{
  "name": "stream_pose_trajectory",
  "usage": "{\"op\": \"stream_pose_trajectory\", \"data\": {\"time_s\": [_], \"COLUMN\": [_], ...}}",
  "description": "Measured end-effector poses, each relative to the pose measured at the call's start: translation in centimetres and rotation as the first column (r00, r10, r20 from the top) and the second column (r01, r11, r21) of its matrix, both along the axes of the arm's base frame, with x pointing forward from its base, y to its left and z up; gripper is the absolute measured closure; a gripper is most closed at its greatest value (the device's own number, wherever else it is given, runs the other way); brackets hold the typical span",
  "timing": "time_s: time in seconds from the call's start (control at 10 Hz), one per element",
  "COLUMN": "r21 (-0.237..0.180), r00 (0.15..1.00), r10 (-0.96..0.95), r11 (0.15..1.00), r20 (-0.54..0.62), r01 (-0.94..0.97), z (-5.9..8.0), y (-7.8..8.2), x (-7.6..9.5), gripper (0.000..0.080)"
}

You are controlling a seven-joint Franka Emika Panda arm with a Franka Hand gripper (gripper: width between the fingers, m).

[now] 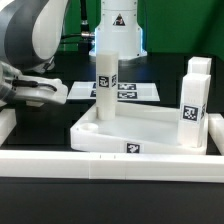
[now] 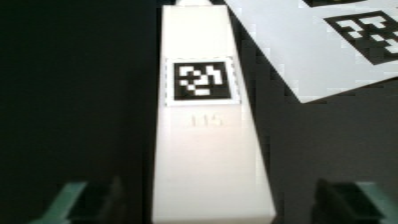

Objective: Assemble desk

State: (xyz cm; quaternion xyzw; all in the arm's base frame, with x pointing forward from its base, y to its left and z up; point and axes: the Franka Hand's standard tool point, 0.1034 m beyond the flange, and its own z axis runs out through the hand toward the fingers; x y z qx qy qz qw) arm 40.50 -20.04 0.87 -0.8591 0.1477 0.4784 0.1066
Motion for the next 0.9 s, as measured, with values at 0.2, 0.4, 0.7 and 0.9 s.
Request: {"op": "stream_pose_trajectory", "data": {"time_s": [0.2,0.4,0.7,0.9], "r21": [0.001,0.001,0.009,0.019], "r00": [1.000,1.000,1.000,0.999], "r10": [0.002,0.002,0.005,0.002], "r11": [1.000,1.000,1.000,1.000], "r20": [0.000,0.002,0.018,0.034], "r01": [-0.002,-0.002,-0.005,-0.003], "z": [0.0,0.0,1.9,4.8], "y": [0.1,0.1,0.2,1.2], "x": [0.0,0.1,1.0,2.3], "gripper": [0.0512,0.0511,0.0511,0.0511]}}
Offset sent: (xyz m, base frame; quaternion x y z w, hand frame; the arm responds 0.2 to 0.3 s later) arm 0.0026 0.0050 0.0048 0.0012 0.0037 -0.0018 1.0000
